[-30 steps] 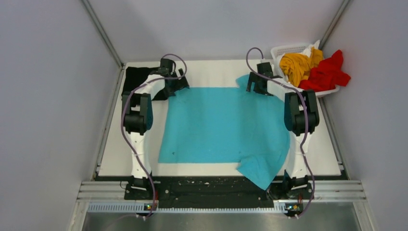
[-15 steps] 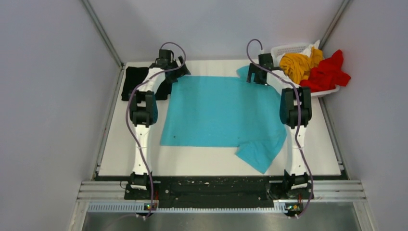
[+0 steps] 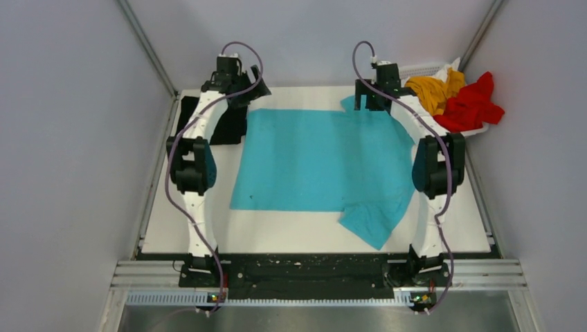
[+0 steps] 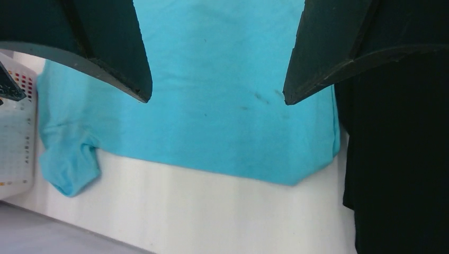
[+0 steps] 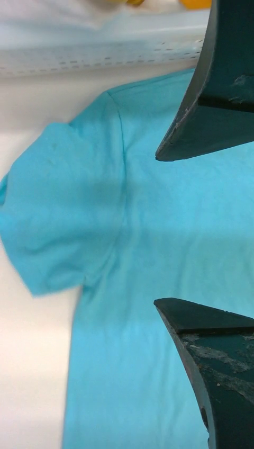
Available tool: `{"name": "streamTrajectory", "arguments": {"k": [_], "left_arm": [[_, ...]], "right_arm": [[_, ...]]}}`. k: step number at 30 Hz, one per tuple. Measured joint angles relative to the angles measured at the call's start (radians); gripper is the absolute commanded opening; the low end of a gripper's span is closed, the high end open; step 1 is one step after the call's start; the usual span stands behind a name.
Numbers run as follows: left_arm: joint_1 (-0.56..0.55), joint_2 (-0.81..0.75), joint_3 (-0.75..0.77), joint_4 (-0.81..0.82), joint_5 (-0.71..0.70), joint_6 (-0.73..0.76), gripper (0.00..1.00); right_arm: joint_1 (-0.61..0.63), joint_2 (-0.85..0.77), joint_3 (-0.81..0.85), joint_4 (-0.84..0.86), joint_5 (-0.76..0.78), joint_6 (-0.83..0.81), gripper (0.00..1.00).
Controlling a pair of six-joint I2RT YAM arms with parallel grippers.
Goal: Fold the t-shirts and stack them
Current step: Flatten out the tshirt
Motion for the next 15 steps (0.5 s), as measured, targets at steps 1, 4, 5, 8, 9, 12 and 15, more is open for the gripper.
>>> {"name": "streamTrajectory", "arguments": {"k": [1,4,5,8,9,12,15], "left_arm": [[-0.004,-0.056,-0.036,-0.003,-0.007,0.003,0.99],[-0.016,-0.285,-0.227,0.018,-0.054,0.007,0.99],[-0.020,-0.362,-0.298,0.022,-0.073,0.006,0.99],[-0.029,-0.598,-0.561,0.047,-0.139,-0.005,0.99],[-0.030,-0.660,-0.640,0.045,-0.161,-0.010,0.99],[-0.027,-0.824,-0.888,0.009,-0.236,-0.041,0.99],[-0.024,-0.915,-1.067,-0.072,-0.280,-0.089,0.99]], "right_arm": [[0.010,-0.046,-0.031,0.005,0.000,-0.005,0.99],[0.056,-0.225,-0.183,0.043,0.001,-0.005,0.99],[0.071,-0.282,-0.241,0.064,0.002,-0.003,0.99],[0.107,-0.435,-0.422,0.121,-0.003,0.017,0.99],[0.114,-0.478,-0.483,0.139,-0.007,0.028,0.99],[0.114,-0.567,-0.647,0.172,-0.004,0.063,0.99],[0.109,-0.605,-0.757,0.179,0.005,0.091,0.99]]}}
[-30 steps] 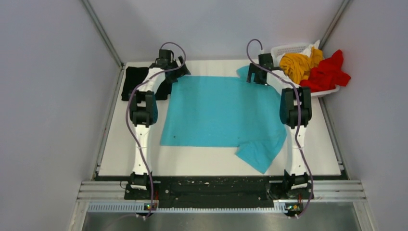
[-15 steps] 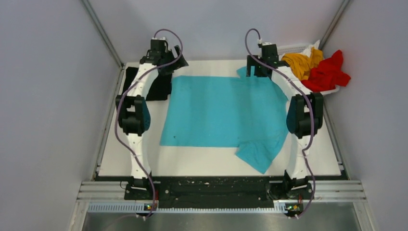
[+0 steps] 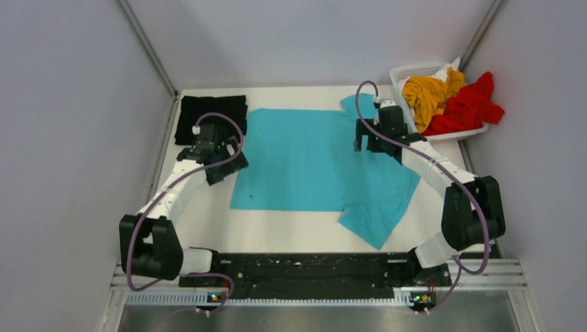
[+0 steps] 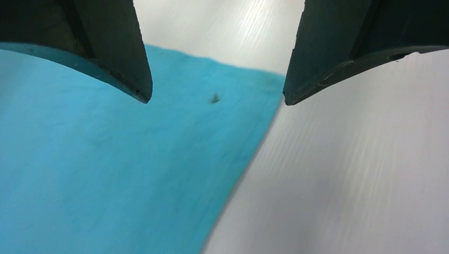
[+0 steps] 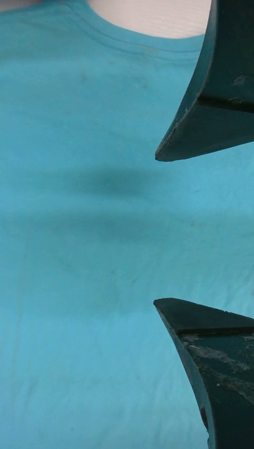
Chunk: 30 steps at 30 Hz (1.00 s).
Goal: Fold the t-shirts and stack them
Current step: Flatten out the tshirt
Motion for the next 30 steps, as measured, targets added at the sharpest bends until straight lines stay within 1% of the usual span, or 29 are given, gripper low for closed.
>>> {"name": "streamTrajectory", "arguments": {"k": [3,6,8,9,10,11,16,19,22,24,26,27,30], "left_arm": [[0.000,-0.057,-0.127,-0.076,-0.014,-0.056,0.97],[0.000,-0.121,-0.251,-0.105,-0.007,-0.117,0.89],[0.000,-0.139,-0.304,-0.117,-0.005,-0.152,0.83],[0.000,-0.143,-0.327,-0.119,-0.006,-0.167,0.78],[0.000,-0.143,-0.344,-0.118,-0.006,-0.183,0.71],[0.000,-0.143,-0.356,-0.118,-0.008,-0.196,0.67],[0.000,-0.121,-0.375,-0.086,-0.036,-0.247,0.57],[0.000,-0.064,-0.375,-0.045,-0.054,-0.267,0.52],[0.000,-0.016,-0.359,-0.028,-0.061,-0.281,0.38],[0.000,0.000,-0.351,-0.025,-0.063,-0.286,0.23],[0.001,0.006,-0.349,-0.022,-0.066,-0.290,0.02],[0.001,0.008,-0.349,-0.020,-0.065,-0.293,0.00],[0.001,0.011,-0.349,-0.003,-0.054,-0.289,0.00]], "right_arm": [[-0.001,-0.013,-0.052,0.000,0.007,0.018,0.99],[-0.001,-0.020,-0.071,0.005,0.010,0.031,0.99],[-0.001,-0.020,-0.072,0.009,0.010,0.038,0.99],[-0.001,-0.020,-0.072,0.012,0.009,0.039,0.99],[-0.001,-0.020,-0.072,0.015,0.006,0.041,0.99],[-0.001,-0.020,-0.072,0.020,0.005,0.045,0.99],[-0.001,-0.020,-0.073,0.022,0.002,0.048,0.99],[-0.001,-0.020,-0.074,0.023,0.002,0.051,0.99],[-0.001,-0.022,-0.080,0.021,0.003,0.054,0.99],[-0.001,-0.024,-0.080,0.021,0.007,0.055,0.99],[-0.001,-0.031,-0.081,0.018,0.021,0.055,0.99],[-0.001,-0.037,-0.085,0.016,0.031,0.055,0.99],[-0.001,-0.066,-0.103,-0.003,0.065,0.058,0.99]]}}
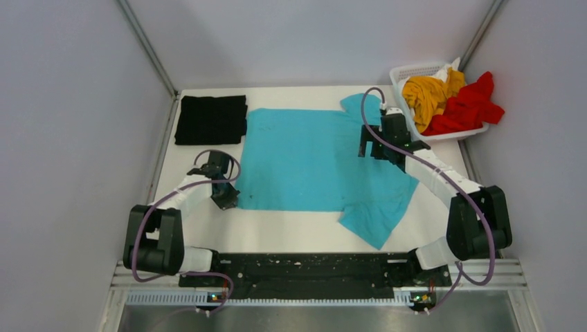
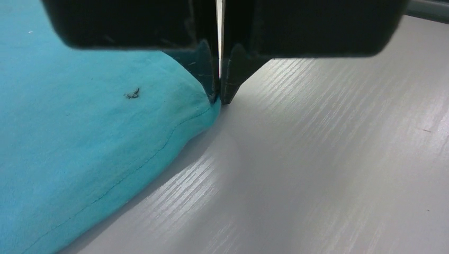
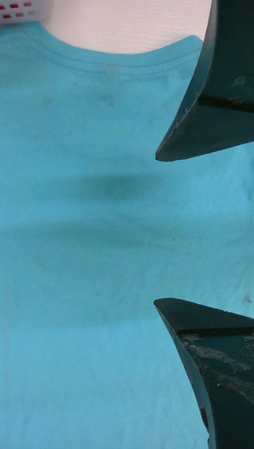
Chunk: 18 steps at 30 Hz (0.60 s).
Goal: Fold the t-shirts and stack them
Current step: Flatten out the tshirt, then grab the side of the flattened tshirt closest away from the robot with both arms
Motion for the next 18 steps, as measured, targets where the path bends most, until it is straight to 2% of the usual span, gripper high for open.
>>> {"name": "streamTrajectory", "arguments": {"k": [9,15,18], "left_arm": [[0.000,0.008,0.009,0.009,0.017,0.015,0.00],[0.000,0.008,0.029,-0.050,-0.008,0.039,0.00],[0.000,0.001,0.040,-0.074,-0.024,0.049,0.00]], "right_arm": [[0.018,-0.128,-0.094,-0.137,0.014,0.051,0.98],[0.219,-0.203,-0.114,-0.338,-0.004,0.110,0.94],[0.314,-0.259,-0.171,-0.439,-0.035,0.156,0.81]]}}
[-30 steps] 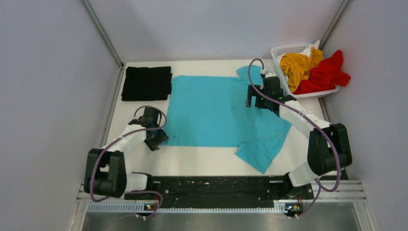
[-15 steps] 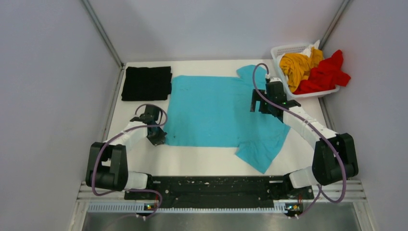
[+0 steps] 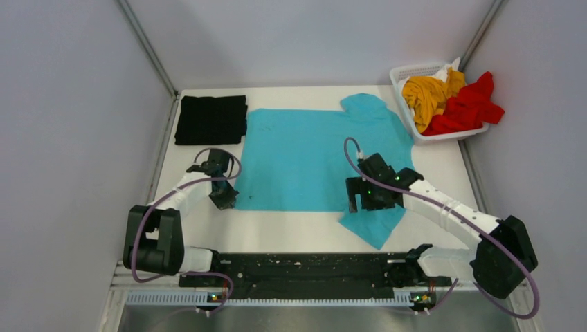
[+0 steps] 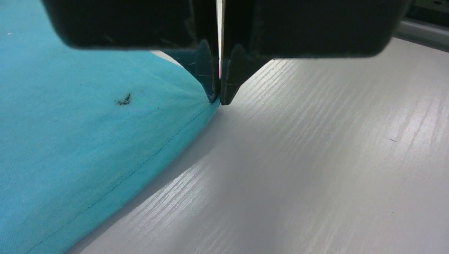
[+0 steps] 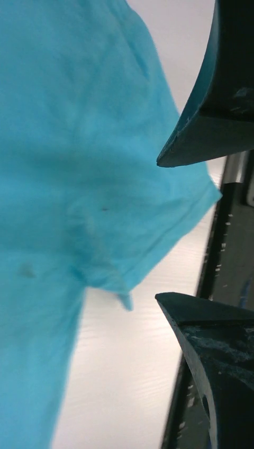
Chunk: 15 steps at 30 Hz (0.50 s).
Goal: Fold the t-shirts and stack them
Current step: Grab the side of the flattened tshirt closest away from the robot with both arms
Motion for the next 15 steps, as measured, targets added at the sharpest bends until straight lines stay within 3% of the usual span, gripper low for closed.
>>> {"name": "streamTrajectory", "arguments": {"k": [2,8,15], "left_arm": [[0.000,-0.004,0.006,-0.011,-0.005,0.003,0.00],[0.000,-0.009,0.013,-0.031,-0.009,0.007,0.00],[0.000,-0.011,0.013,-0.033,-0.013,0.006,0.00]], "right_arm": [[0.039,-0.029,-0.045,-0.053,-0.027,0.027,0.73],[0.139,-0.030,-0.150,-0.159,-0.086,0.126,0.66],[0.153,0.001,-0.192,-0.195,-0.078,0.176,0.55]]}}
